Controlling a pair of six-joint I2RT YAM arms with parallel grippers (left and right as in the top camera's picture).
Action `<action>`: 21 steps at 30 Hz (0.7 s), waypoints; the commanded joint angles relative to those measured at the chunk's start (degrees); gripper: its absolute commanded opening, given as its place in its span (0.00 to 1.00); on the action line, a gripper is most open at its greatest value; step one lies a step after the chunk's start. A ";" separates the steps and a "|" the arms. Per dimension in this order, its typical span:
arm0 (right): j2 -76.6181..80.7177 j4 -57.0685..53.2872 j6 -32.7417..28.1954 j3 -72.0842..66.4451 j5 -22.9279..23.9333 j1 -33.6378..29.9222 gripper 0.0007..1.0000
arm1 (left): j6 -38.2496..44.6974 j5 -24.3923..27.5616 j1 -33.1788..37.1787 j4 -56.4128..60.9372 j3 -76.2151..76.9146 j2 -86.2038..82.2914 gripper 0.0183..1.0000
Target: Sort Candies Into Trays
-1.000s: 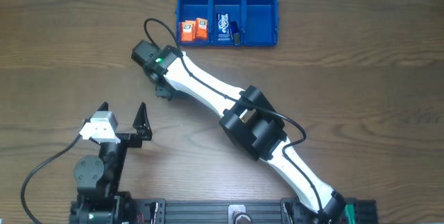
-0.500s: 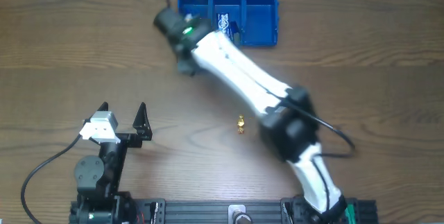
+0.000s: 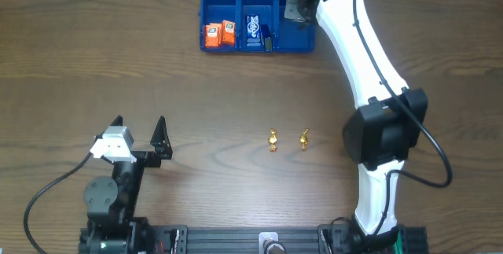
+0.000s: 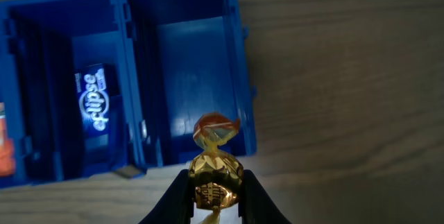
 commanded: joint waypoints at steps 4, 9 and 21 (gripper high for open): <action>6.12 4.13 -3.41 -0.24 0.59 -0.04 0.24 | 1.01 1.01 0.24 -1.68 -1.27 -0.35 1.00; 6.93 5.53 -3.56 -0.24 -0.44 0.15 0.48 | 1.01 1.01 0.24 -1.68 -1.27 -0.35 1.00; -11.80 4.92 -1.90 -12.35 -2.64 4.98 0.67 | 1.01 1.01 0.24 -1.68 -1.27 -0.35 1.00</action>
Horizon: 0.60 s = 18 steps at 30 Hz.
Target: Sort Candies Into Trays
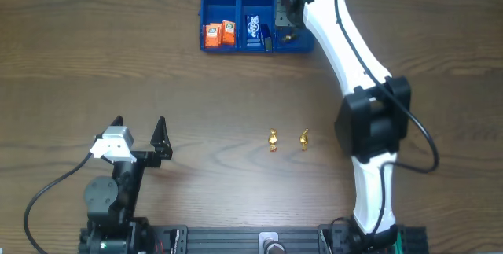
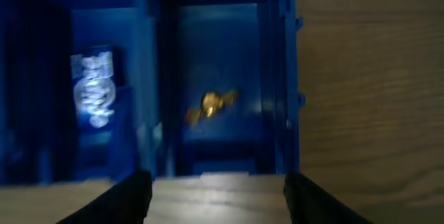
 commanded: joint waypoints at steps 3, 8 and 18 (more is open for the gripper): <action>-22.16 2.32 2.75 -21.29 -4.26 5.75 0.68 | 1.01 1.01 0.26 -1.68 -1.27 -0.35 1.00; -31.71 3.87 10.51 -40.26 -6.75 12.48 0.69 | 1.01 1.01 0.26 -1.68 -1.27 -0.35 1.00; -29.00 12.55 18.67 -58.53 -9.31 20.35 0.67 | 1.01 1.01 0.26 -1.68 -1.27 -0.35 1.00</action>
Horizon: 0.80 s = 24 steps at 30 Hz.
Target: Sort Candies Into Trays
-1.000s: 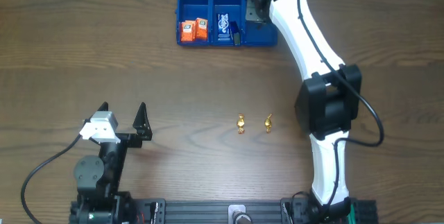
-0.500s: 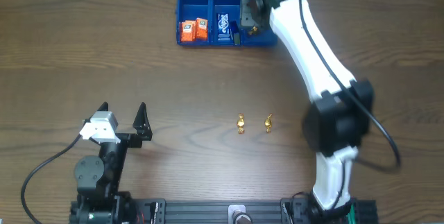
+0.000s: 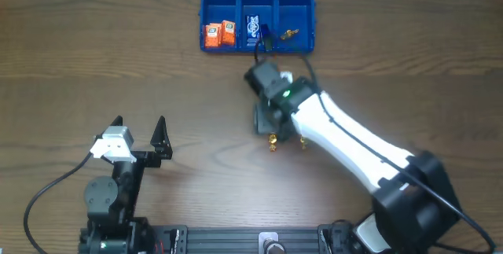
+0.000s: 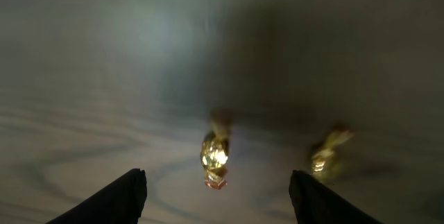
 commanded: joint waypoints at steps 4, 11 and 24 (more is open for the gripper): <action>5.75 3.93 5.20 -3.13 -1.27 1.33 0.63 | 1.03 1.01 0.24 -1.68 -1.27 -0.35 1.00; 8.90 4.04 5.38 -3.13 -1.29 1.29 0.58 | 1.03 1.01 0.24 -1.68 -1.27 -0.35 1.00; 10.14 6.23 5.38 -4.24 -1.27 1.33 0.30 | 1.03 1.01 0.24 -1.68 -1.27 -0.35 1.00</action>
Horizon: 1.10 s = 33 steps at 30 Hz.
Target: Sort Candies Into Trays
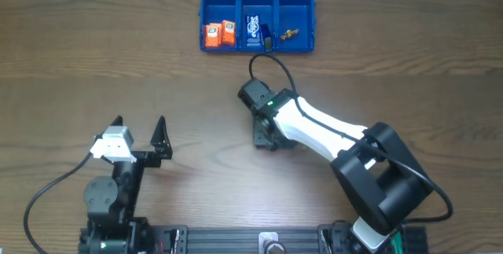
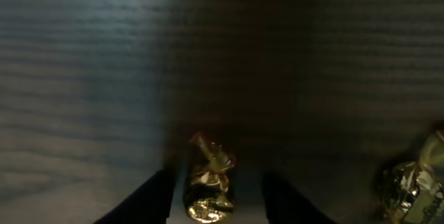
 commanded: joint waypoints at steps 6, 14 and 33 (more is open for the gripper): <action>0.15 0.20 0.35 0.85 0.37 0.07 0.14 | 1.03 1.01 0.24 -1.68 -1.27 -0.35 1.00; -7.48 -11.78 -6.10 18.60 5.35 -7.39 0.14 | 1.03 1.01 0.24 -1.68 -1.27 -0.35 1.00; 29.94 -17.40 -19.23 70.05 10.97 -21.81 0.21 | 1.03 1.01 0.24 -1.68 -1.27 -0.35 1.00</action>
